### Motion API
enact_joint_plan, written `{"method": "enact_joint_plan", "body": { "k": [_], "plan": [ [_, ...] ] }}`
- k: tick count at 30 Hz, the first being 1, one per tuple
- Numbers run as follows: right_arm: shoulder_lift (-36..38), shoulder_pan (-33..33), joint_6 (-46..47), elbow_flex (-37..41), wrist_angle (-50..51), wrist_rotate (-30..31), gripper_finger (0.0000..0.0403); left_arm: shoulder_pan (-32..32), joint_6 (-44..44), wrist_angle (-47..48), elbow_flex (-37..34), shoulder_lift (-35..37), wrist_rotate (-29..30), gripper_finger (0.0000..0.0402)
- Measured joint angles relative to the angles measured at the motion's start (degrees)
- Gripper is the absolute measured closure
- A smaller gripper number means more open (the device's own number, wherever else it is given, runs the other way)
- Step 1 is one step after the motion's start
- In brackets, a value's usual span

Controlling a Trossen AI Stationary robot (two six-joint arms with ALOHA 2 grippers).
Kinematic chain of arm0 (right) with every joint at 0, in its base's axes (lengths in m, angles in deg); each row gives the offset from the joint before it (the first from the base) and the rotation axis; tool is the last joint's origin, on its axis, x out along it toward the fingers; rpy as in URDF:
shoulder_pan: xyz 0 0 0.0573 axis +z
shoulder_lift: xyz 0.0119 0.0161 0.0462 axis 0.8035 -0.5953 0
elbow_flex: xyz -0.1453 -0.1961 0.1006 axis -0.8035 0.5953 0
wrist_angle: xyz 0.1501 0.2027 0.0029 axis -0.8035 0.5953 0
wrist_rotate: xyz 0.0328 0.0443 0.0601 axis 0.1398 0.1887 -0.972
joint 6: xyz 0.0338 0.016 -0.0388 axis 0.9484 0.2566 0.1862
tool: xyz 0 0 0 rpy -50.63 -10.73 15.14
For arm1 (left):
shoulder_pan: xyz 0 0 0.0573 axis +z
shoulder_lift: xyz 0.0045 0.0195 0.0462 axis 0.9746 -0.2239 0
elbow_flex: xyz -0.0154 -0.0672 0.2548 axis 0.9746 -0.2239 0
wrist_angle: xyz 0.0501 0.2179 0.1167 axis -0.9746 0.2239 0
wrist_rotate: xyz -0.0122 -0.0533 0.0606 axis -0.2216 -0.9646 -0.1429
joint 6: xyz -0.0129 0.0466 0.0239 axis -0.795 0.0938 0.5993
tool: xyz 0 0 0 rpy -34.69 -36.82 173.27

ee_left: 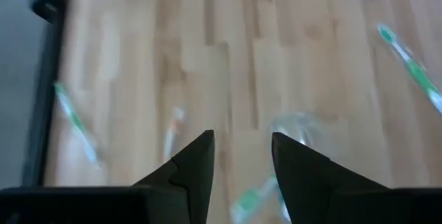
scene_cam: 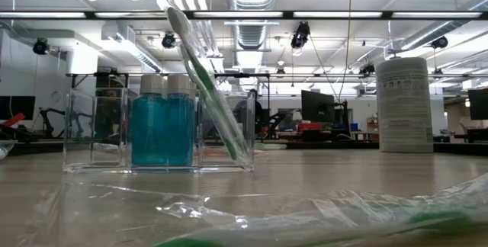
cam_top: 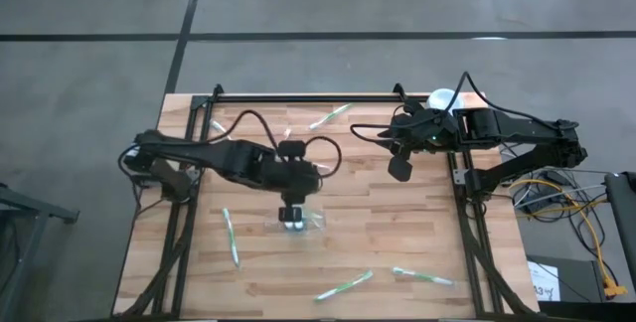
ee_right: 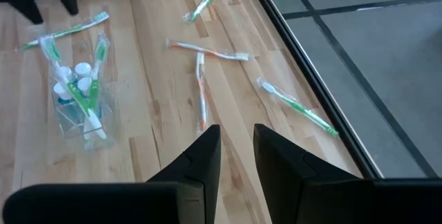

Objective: Pick & Place toothbrushing station
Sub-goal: Put the green toothbrush into the transparent organizer

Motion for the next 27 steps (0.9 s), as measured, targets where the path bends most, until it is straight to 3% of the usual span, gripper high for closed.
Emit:
{"method": "enact_joint_plan", "body": {
  "k": [6, 12, 21, 27],
  "plan": [
    [0.0, 0.0, -0.01, 0.0, 0.01, 0.02, 0.0321, 0.07, 0.1, -5.95, -3.23, 4.96, 1.88, 0.0252],
    [0.0, 0.0, 0.0, 0.0, 0.02, 0.0, 0.0321, 0.93, -2.3, -8.51, -7.8, 10.92, 7.54, 0.0252],
    [0.0, -0.02, 0.0, 0.0, 0.0, 0.02, 0.0321, 2.33, -16.6, -9.99, -17.19, 19.92, 19.33, 0.0252],
    [0.0, -0.02, 0.0, 0.0, 0.0, 0.02, 0.0321, 4.29, -25.21, -10.38, -23.71, 26.31, 21.55, 0.0252]
  ]
}}
